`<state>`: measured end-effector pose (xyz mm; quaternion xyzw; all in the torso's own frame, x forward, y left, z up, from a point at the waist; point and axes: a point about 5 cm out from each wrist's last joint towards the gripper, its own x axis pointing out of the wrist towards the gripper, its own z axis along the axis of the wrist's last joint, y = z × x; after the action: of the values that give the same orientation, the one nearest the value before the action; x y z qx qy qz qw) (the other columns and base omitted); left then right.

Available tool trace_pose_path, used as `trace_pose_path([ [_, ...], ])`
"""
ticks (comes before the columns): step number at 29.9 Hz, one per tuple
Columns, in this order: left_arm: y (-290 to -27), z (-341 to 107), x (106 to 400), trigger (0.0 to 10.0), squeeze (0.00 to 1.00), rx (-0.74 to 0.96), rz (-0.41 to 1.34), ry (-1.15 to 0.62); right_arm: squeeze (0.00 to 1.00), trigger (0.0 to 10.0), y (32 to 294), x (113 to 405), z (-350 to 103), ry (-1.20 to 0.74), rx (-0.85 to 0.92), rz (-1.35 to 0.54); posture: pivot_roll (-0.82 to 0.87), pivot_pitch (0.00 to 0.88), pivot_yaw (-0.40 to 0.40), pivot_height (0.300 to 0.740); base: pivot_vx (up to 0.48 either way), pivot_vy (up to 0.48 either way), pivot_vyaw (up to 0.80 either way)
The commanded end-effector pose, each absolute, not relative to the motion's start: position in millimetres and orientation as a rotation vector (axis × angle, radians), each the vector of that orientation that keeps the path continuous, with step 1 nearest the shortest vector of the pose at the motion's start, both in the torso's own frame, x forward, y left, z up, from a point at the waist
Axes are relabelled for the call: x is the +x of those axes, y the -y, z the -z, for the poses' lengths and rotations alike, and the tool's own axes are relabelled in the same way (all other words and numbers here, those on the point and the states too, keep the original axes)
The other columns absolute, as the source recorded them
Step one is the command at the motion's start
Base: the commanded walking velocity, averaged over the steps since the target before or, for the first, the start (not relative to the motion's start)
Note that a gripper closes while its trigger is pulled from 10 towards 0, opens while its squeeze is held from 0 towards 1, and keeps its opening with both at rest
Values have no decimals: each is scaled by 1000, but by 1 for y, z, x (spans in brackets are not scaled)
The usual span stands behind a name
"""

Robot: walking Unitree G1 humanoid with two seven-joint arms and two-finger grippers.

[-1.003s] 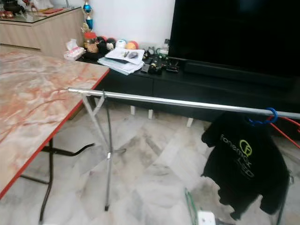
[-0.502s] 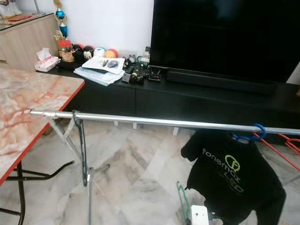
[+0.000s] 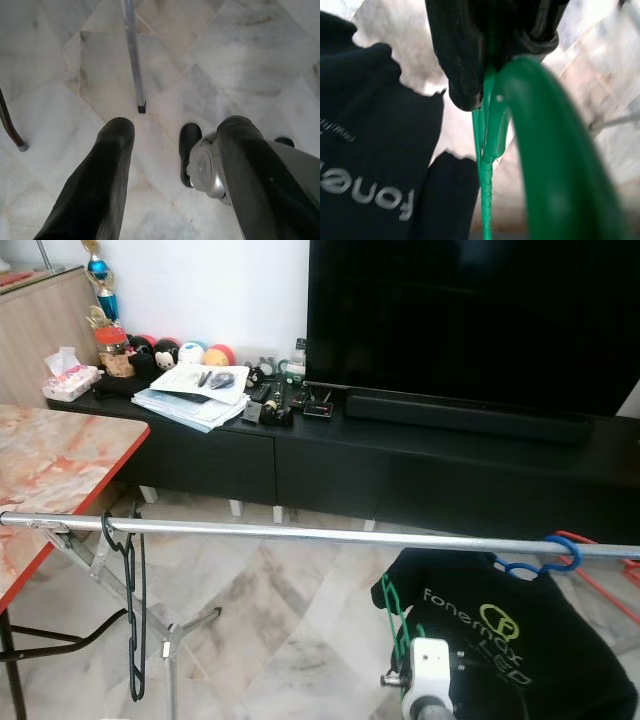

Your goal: Hang hanger

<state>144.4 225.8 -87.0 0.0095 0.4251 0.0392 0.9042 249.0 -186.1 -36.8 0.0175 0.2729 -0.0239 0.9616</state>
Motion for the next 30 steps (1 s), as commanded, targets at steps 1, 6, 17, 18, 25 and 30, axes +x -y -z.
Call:
trace_pose_path([
  [1, -224, 90, 138, 10000, 0, 27, -67, -902, 0, 10000, 183, 265, 22, -464, 32, 56, 94, 41, -43, 740, 0, 0, 0],
  [6, -224, 91, 136, 10000, 0, 34, -61, -911, 0, 10000, 176, 289, -6, -293, 56, 111, 89, 41, -44, 740, 0, 0, 0],
  [17, -222, 94, 130, 10000, 0, 72, -17, -951, 0, 10000, 181, 287, -39, -35, 30, 258, 82, 22, -36, 740, 0, 0, 0],
  [18, -222, 94, 130, 10000, 0, 73, -16, -952, 0, 10000, 181, 287, -40, -31, 29, 262, 82, 22, -36, 740, 0, 0, 0],
  [25, -221, 95, 130, 10000, 0, 84, -3, -958, 0, 10000, 171, 305, -58, -15, 41, 251, 84, 9, -33, 740, 0, 0, 0],
  [30, -221, 95, 129, 10000, 0, 85, 4, -964, 0, 10000, 167, 321, -62, -84, 34, 209, 86, 8, -32, 740, 0, 0, 0],
])
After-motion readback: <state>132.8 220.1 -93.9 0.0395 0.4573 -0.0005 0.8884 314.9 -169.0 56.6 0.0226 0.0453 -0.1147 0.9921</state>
